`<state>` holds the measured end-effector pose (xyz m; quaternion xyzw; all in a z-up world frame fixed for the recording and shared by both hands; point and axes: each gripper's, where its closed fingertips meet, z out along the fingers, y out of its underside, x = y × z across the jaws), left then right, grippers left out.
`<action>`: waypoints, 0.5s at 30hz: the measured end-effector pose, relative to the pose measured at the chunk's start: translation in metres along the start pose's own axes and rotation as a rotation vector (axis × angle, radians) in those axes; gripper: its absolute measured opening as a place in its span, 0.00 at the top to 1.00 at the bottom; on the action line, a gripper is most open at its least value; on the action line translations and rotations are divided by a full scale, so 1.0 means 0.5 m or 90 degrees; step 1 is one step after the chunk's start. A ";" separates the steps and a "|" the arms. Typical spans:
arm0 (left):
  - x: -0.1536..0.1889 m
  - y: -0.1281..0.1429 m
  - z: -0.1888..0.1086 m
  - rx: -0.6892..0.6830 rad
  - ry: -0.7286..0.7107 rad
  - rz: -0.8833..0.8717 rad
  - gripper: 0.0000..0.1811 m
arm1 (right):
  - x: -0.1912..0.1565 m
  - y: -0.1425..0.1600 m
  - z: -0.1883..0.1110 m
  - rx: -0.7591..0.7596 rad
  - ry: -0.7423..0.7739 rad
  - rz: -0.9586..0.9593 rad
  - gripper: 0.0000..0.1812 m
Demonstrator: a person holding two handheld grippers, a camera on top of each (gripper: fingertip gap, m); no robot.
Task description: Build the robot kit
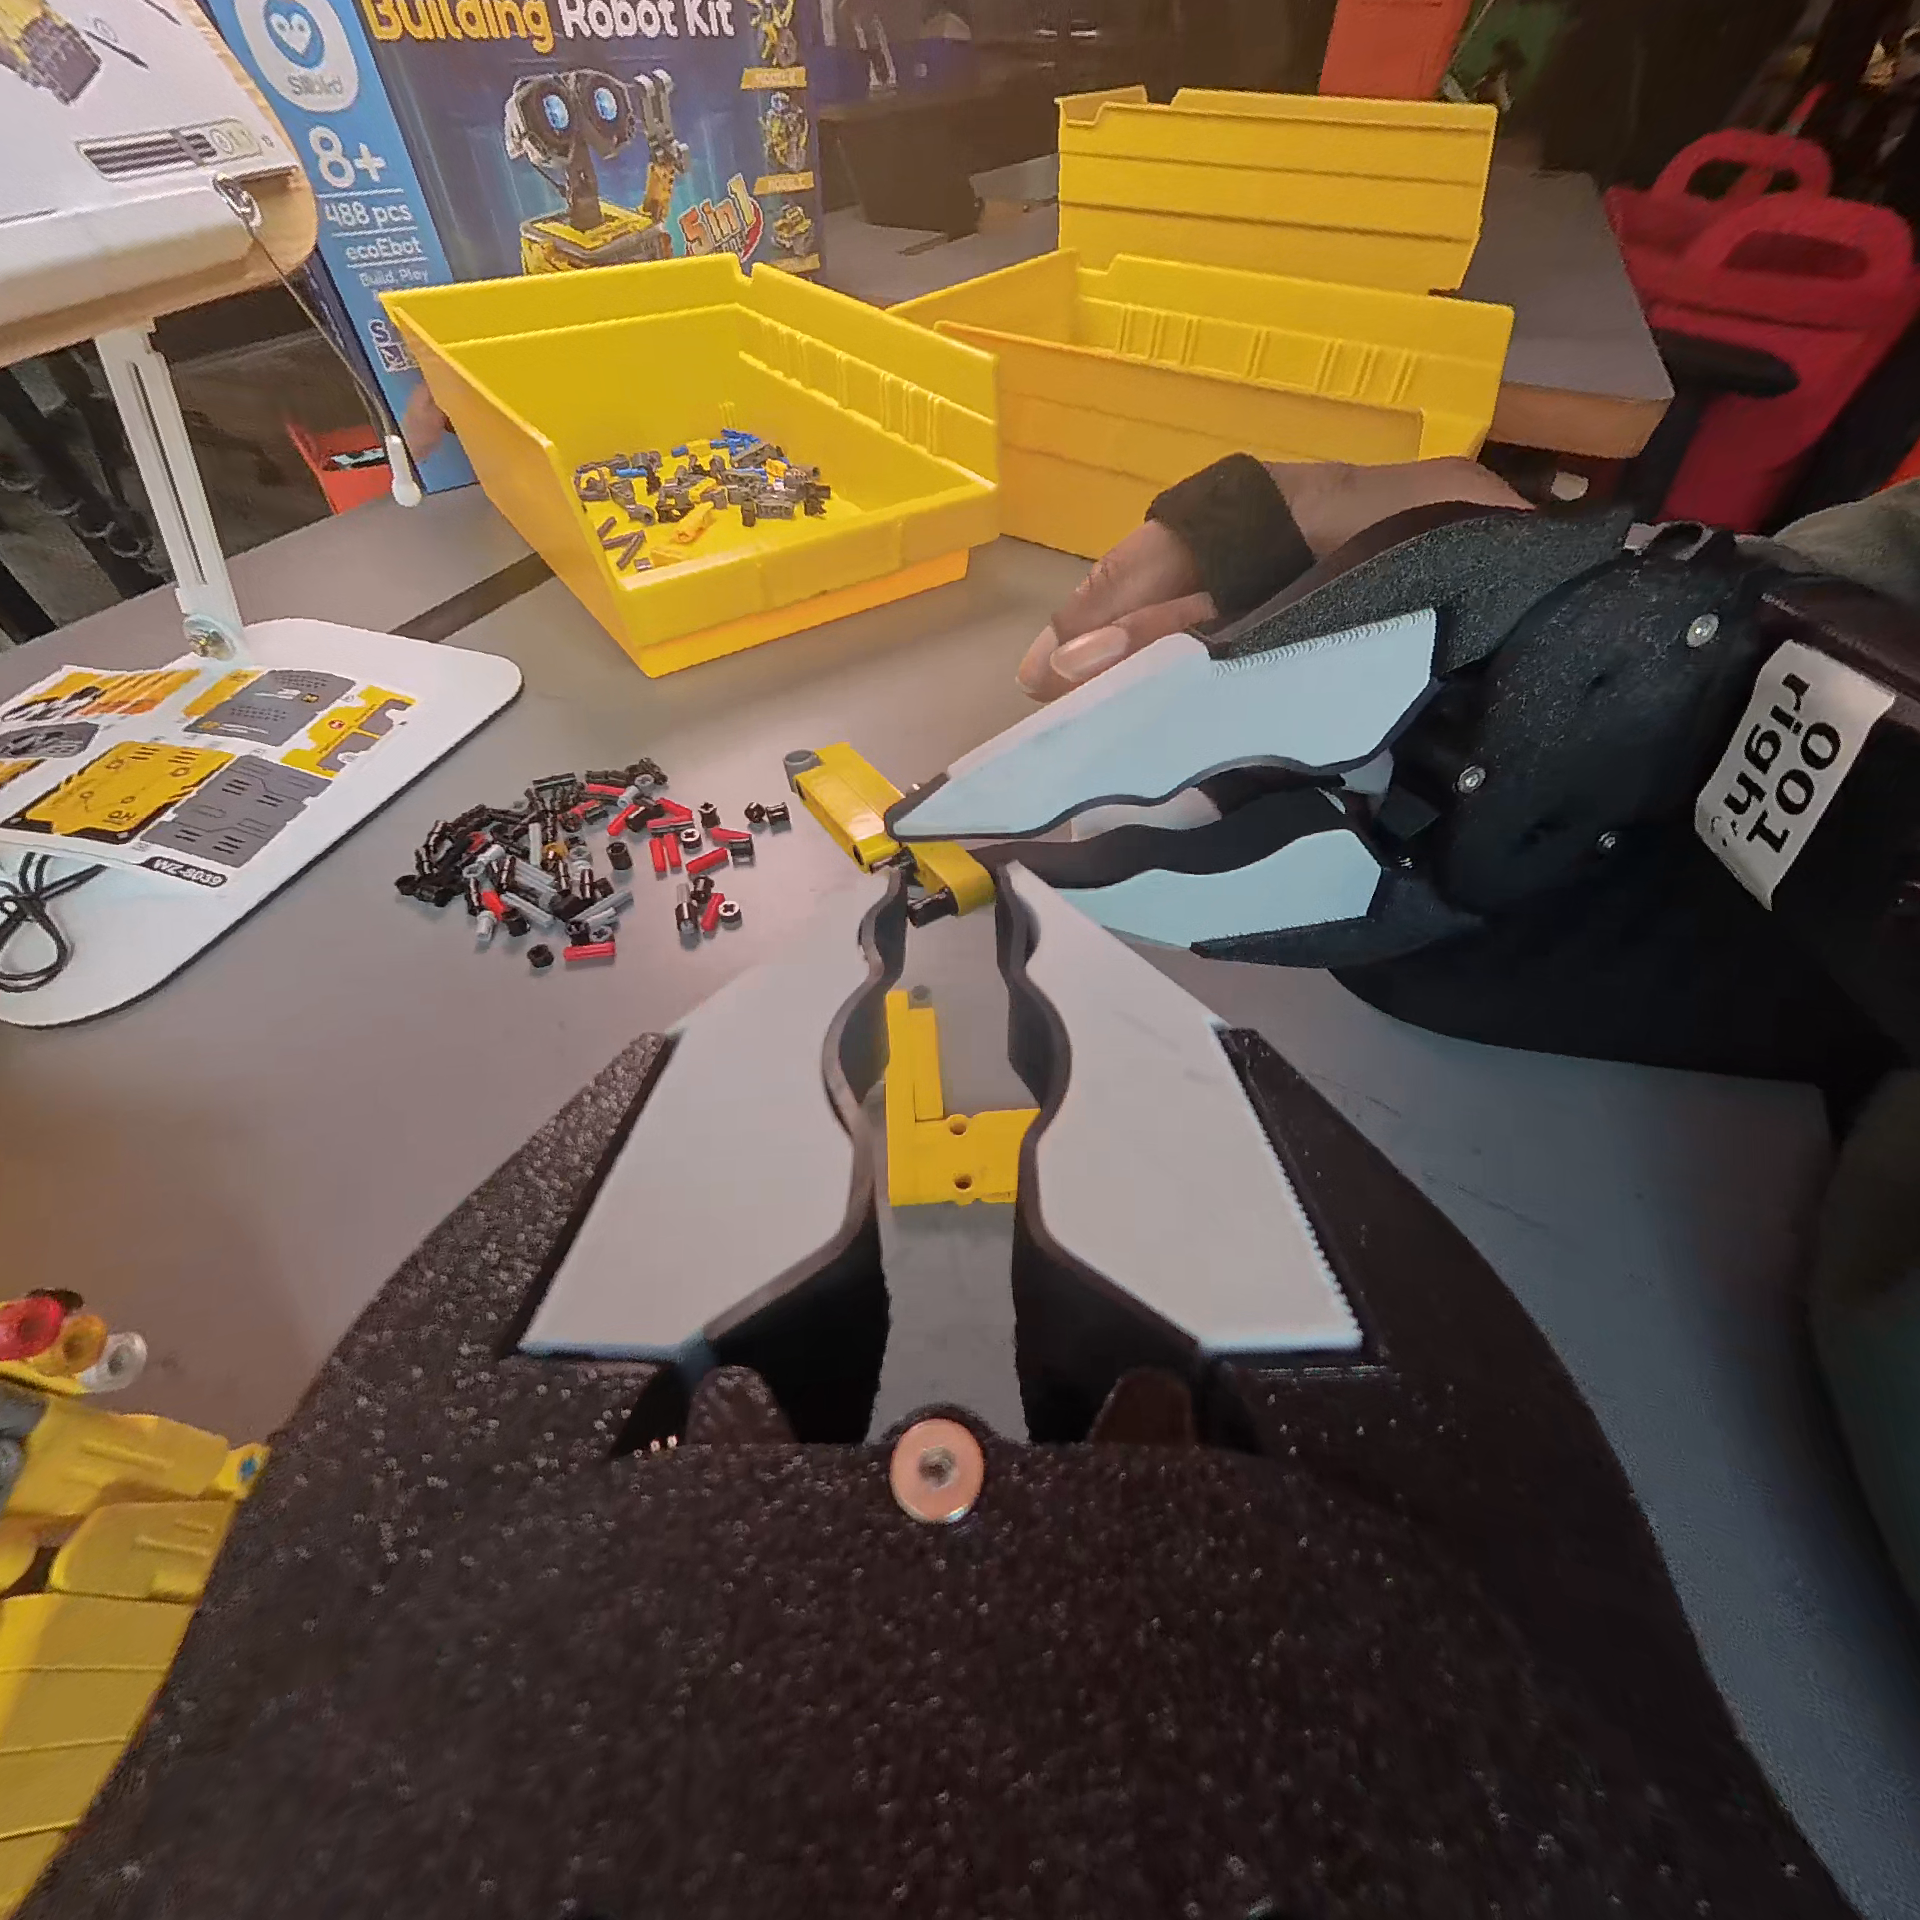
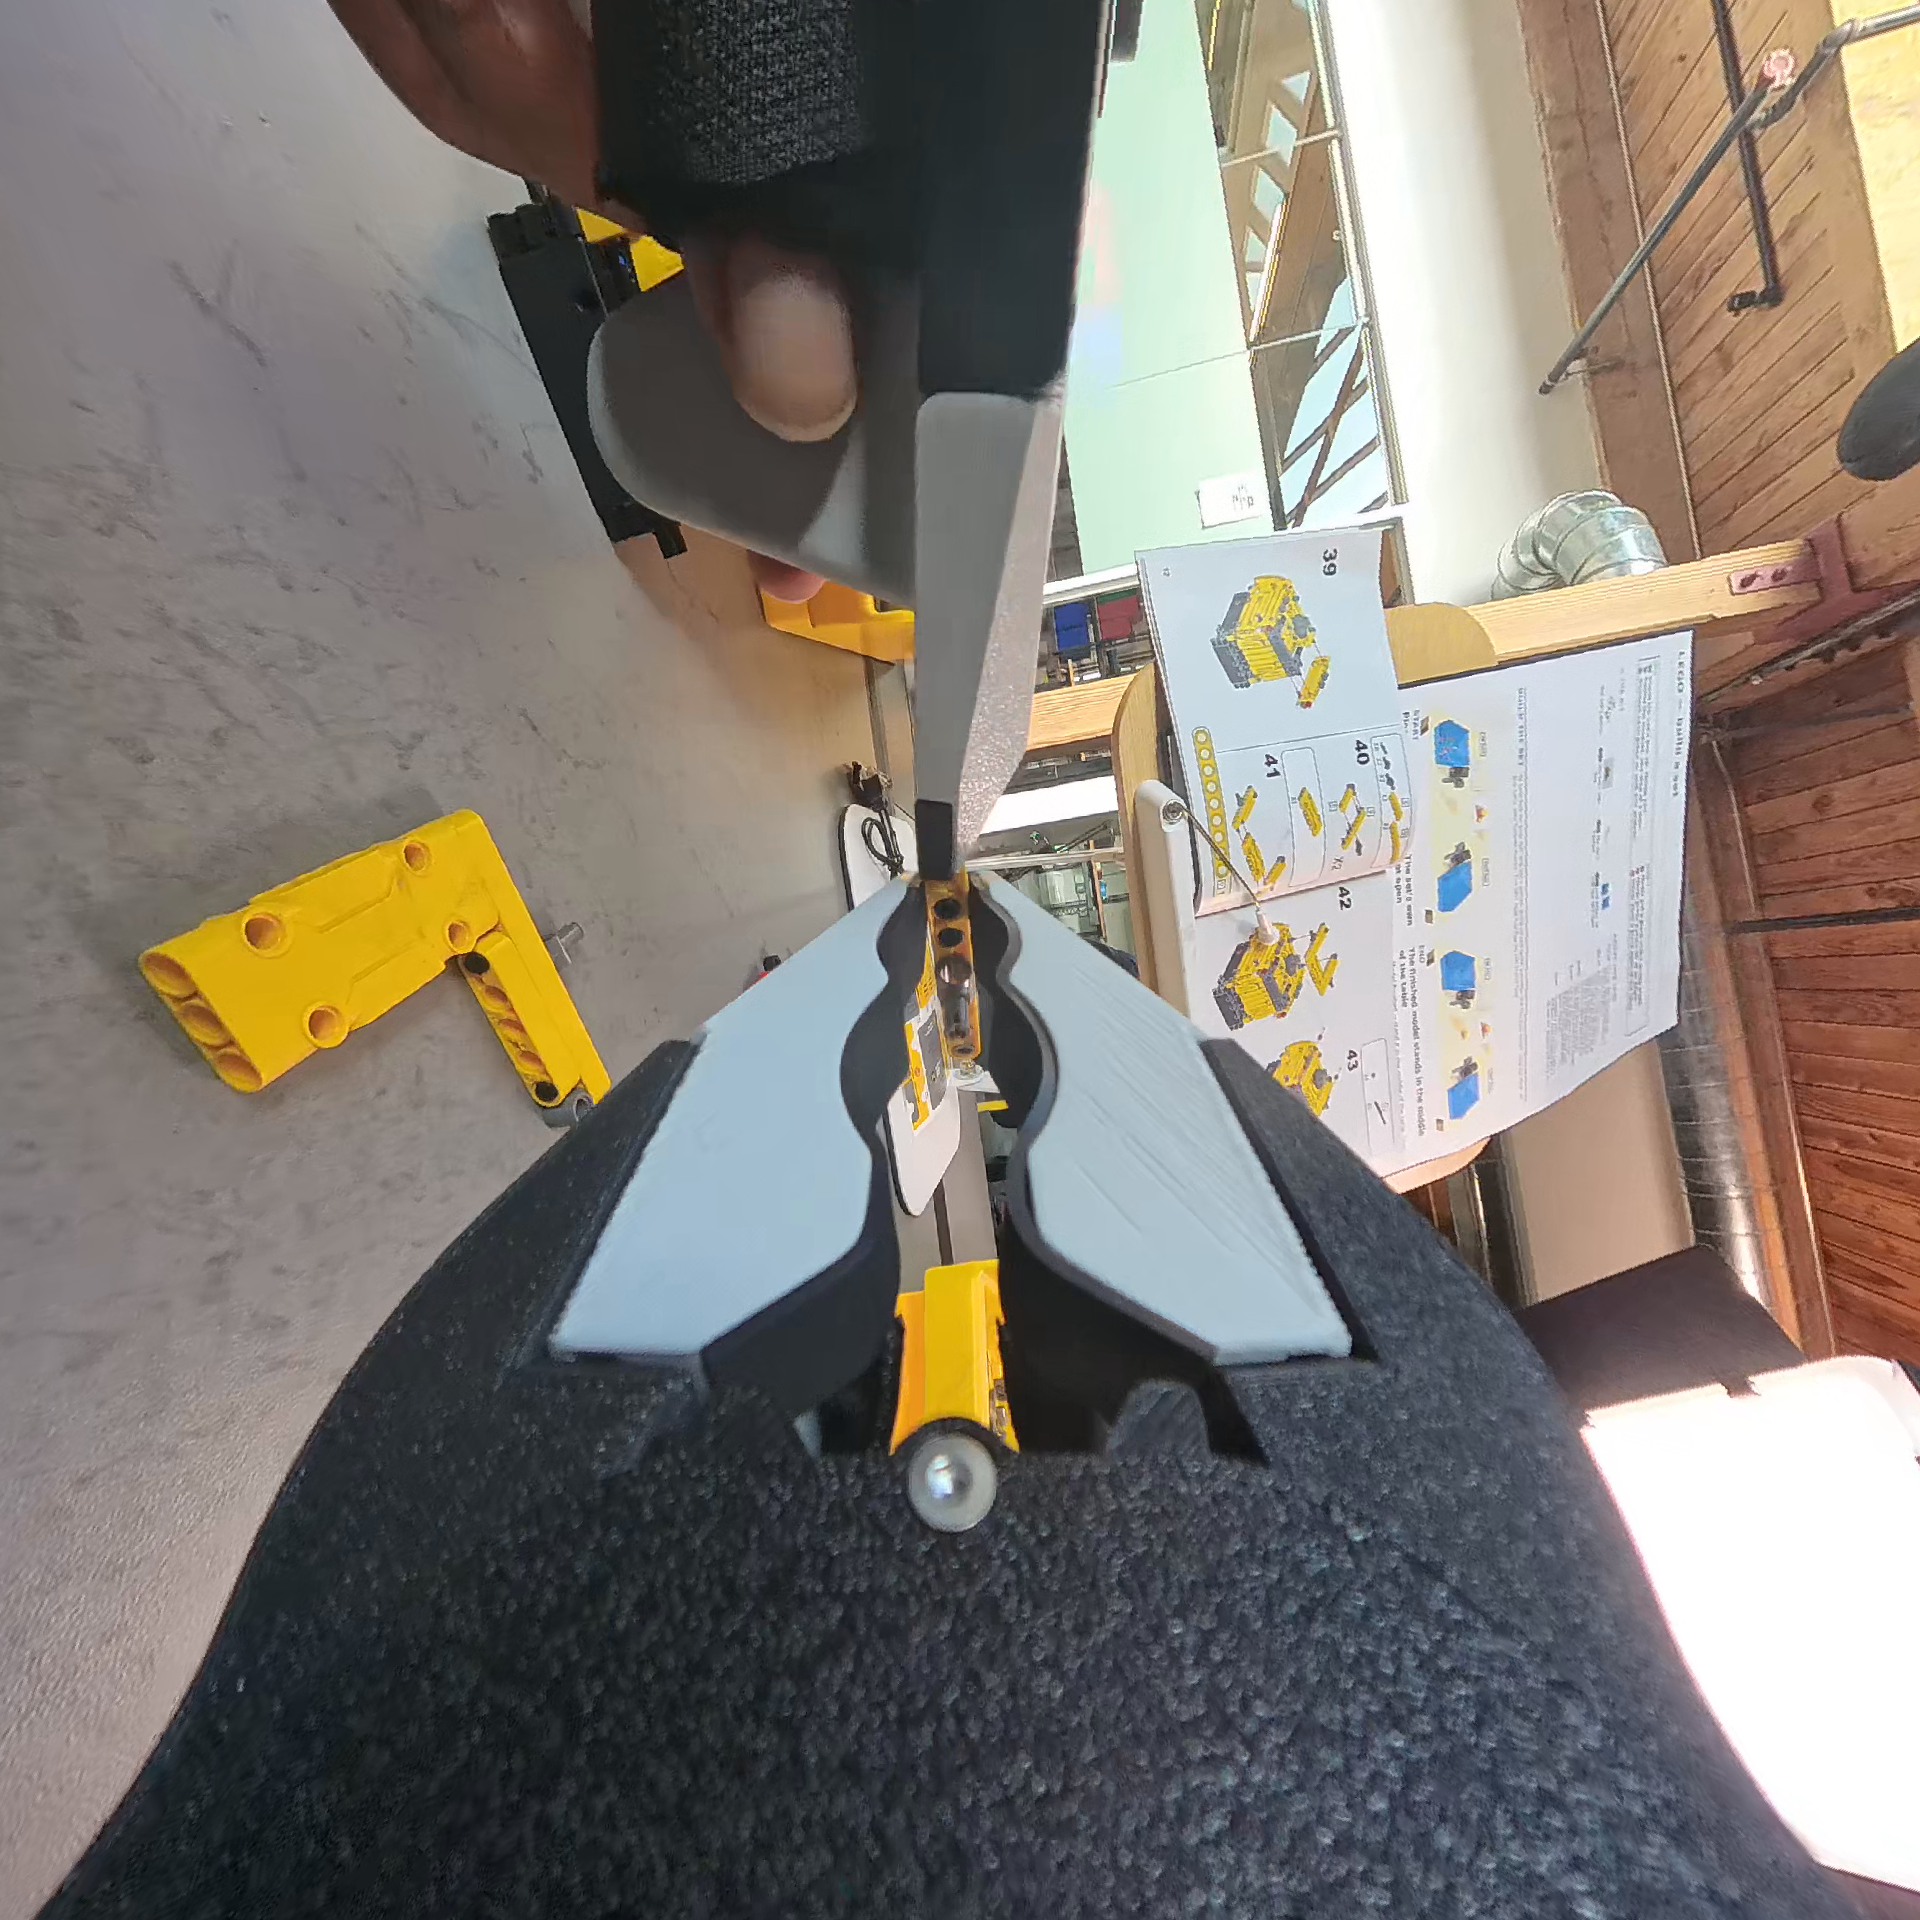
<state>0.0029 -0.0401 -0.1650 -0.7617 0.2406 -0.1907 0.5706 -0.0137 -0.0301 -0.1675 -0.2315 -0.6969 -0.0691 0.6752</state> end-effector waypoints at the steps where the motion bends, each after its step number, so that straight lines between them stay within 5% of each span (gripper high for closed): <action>1: 0.001 -0.001 -0.002 0.001 0.006 0.016 0.91 | 0.001 -0.003 -0.002 0.007 0.001 0.004 0.96; 12: 0.047 -0.012 -0.042 0.057 0.111 0.140 0.92 | 0.015 -0.046 -0.052 0.184 -0.061 0.148 0.91; 15: 0.054 -0.009 -0.041 0.053 0.128 0.125 0.92 | 0.013 -0.033 -0.055 0.180 -0.052 0.096 0.90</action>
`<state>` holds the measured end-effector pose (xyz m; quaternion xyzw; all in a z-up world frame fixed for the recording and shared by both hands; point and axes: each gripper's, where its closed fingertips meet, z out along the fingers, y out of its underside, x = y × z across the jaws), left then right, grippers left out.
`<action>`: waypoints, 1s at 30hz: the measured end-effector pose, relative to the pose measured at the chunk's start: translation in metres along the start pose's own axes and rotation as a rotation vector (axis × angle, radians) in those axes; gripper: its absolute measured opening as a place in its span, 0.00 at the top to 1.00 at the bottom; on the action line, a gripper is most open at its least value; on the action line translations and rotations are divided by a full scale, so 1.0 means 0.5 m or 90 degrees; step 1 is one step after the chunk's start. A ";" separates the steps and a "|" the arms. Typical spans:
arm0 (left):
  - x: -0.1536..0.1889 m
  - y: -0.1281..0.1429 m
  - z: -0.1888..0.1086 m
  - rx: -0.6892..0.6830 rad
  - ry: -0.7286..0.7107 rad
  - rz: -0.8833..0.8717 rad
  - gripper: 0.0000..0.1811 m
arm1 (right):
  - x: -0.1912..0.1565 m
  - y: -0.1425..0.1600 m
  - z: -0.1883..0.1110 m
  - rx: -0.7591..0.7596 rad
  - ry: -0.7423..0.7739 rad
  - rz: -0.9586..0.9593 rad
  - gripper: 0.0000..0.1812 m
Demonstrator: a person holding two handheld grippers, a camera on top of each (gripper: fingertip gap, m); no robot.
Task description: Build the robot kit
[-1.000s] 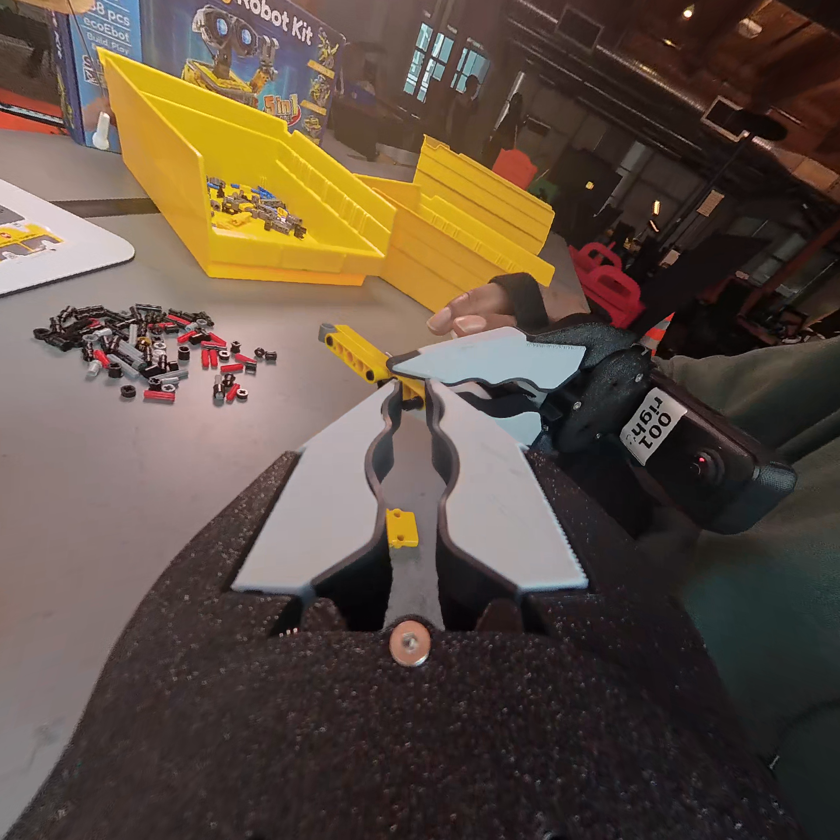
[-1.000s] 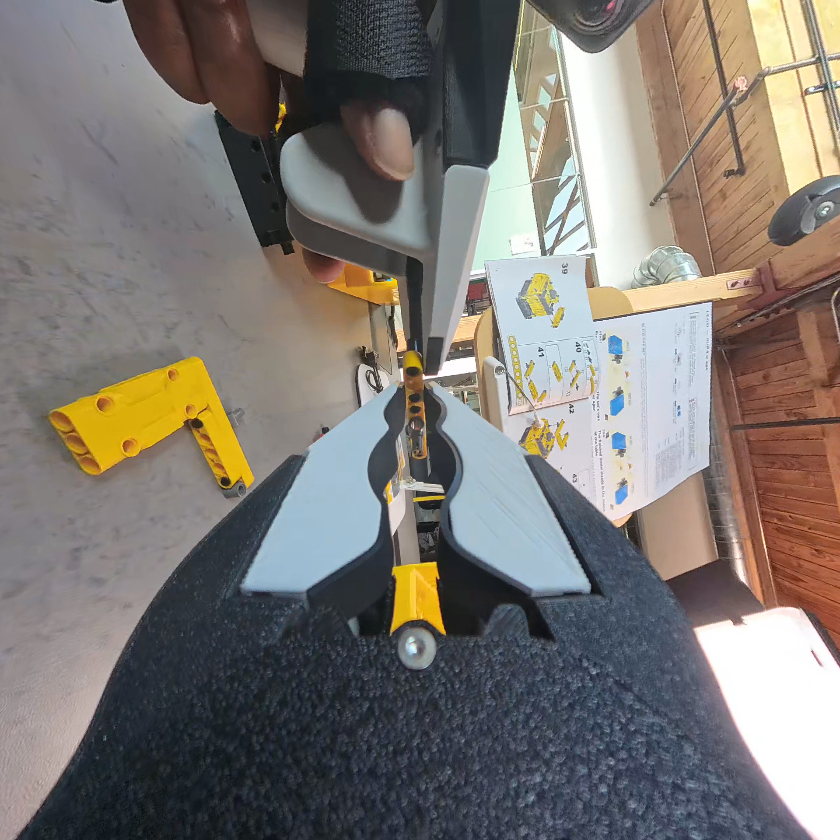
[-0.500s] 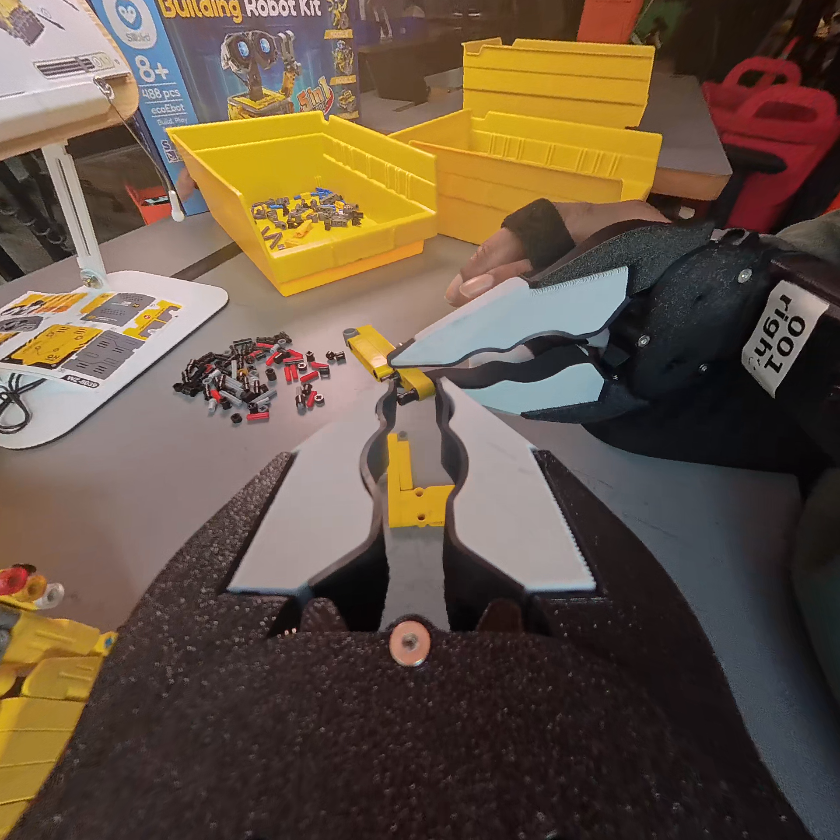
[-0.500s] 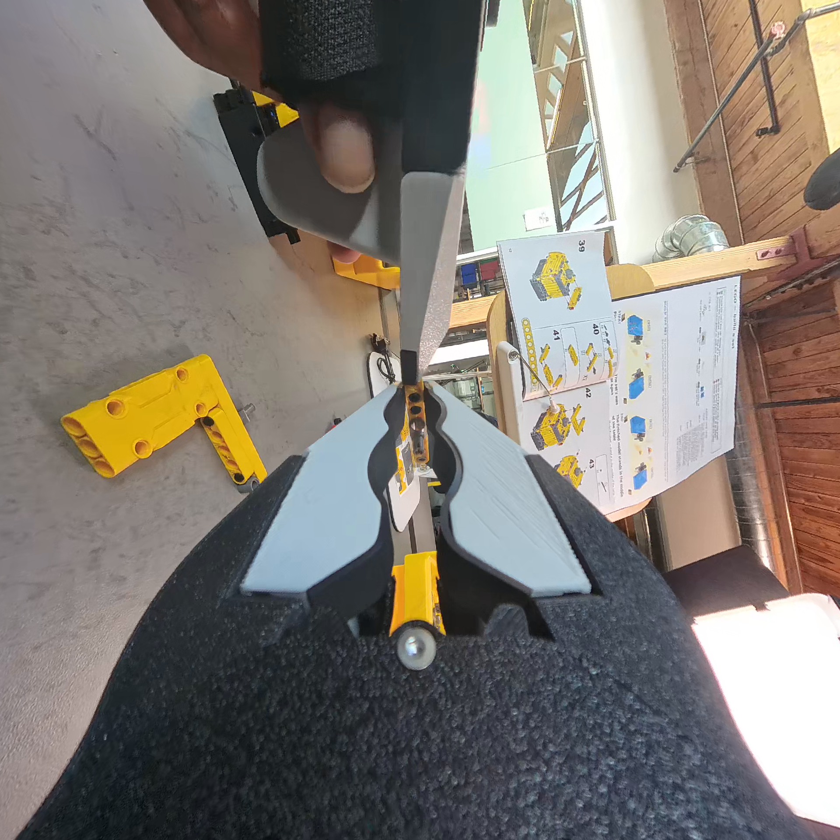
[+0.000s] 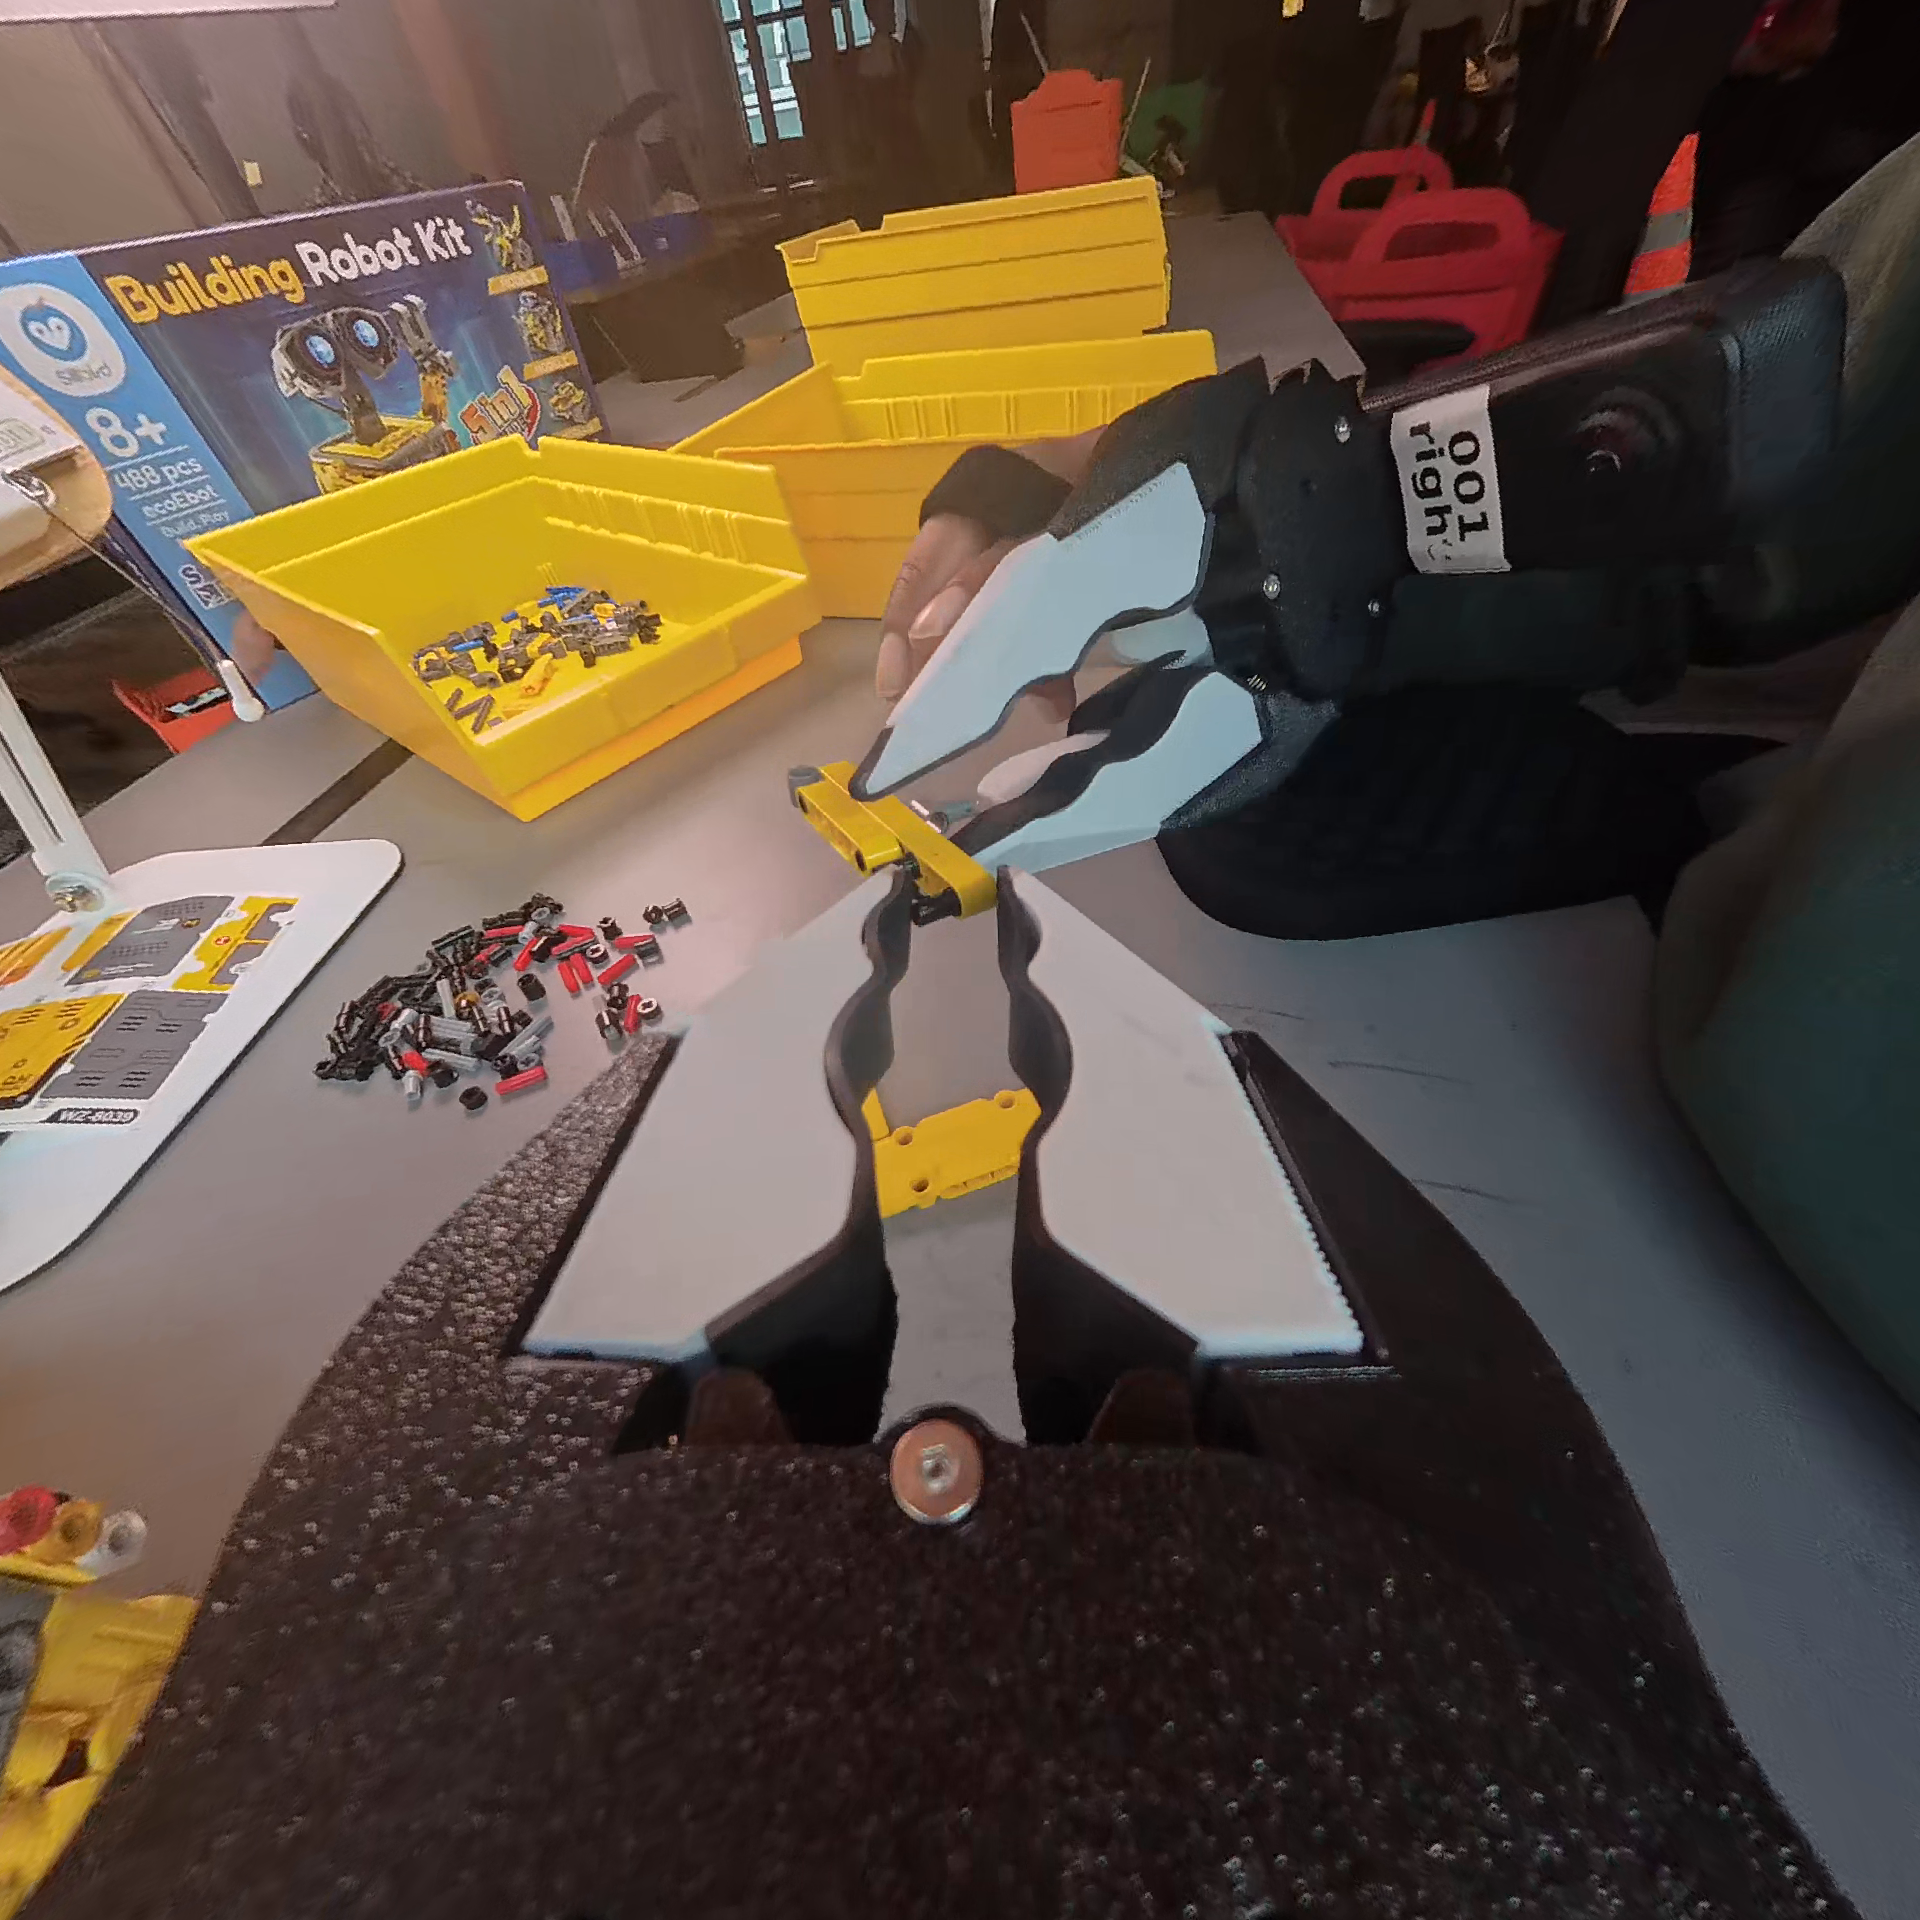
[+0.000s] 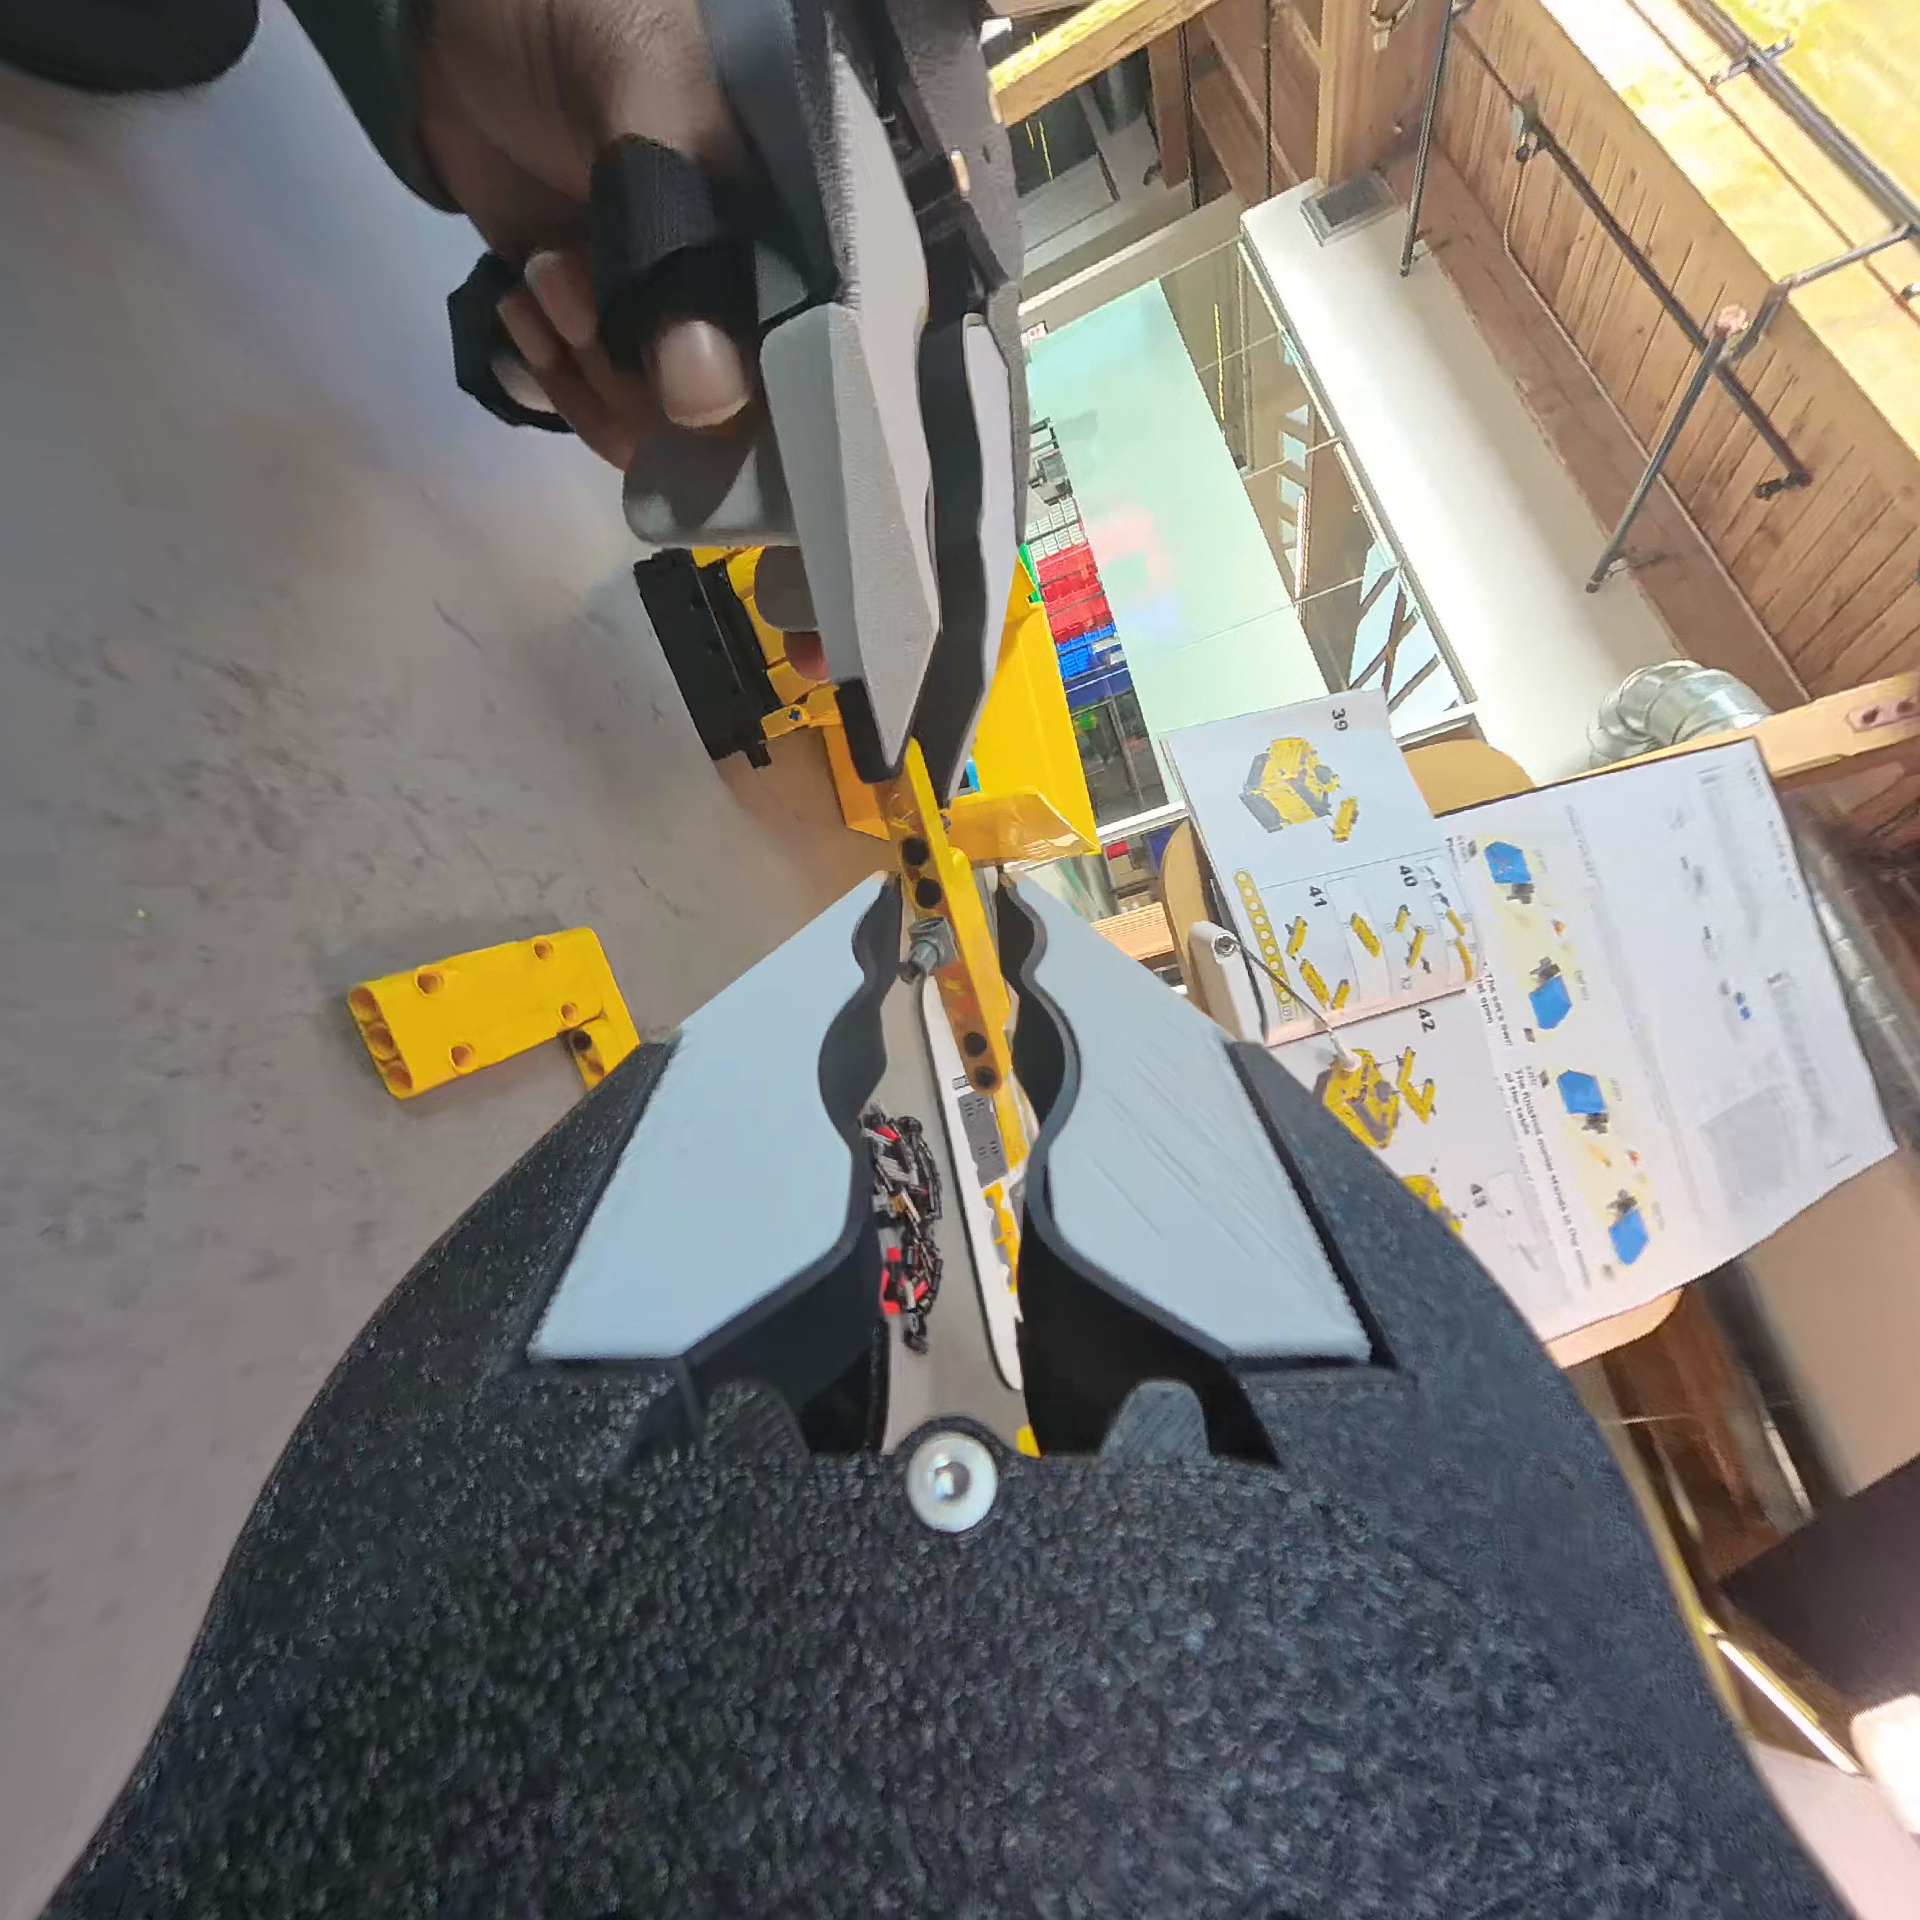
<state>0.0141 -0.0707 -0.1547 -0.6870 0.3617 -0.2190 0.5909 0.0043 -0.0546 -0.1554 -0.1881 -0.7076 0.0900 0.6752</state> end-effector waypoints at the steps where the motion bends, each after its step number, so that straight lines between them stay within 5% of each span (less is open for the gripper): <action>1: 0.002 0.002 0.001 -0.001 0.007 -0.009 0.92 | -0.004 0.001 -0.001 0.000 0.002 -0.026 0.90; 6: 0.014 0.008 0.007 0.008 0.056 -0.086 0.92 | -0.025 -0.006 -0.004 0.012 -0.008 -0.074 0.96; 12: 0.017 0.019 0.018 0.003 0.066 -0.123 0.91 | -0.039 0.004 -0.010 0.012 -0.080 0.013 0.96; 24: 0.044 0.047 0.040 -0.082 0.001 0.120 0.96 | -0.094 0.013 -0.039 0.025 -0.301 0.356 0.96; 30: 0.059 0.038 0.041 -0.078 0.011 0.151 0.97 | -0.094 -0.001 -0.056 0.035 -0.358 0.466 0.96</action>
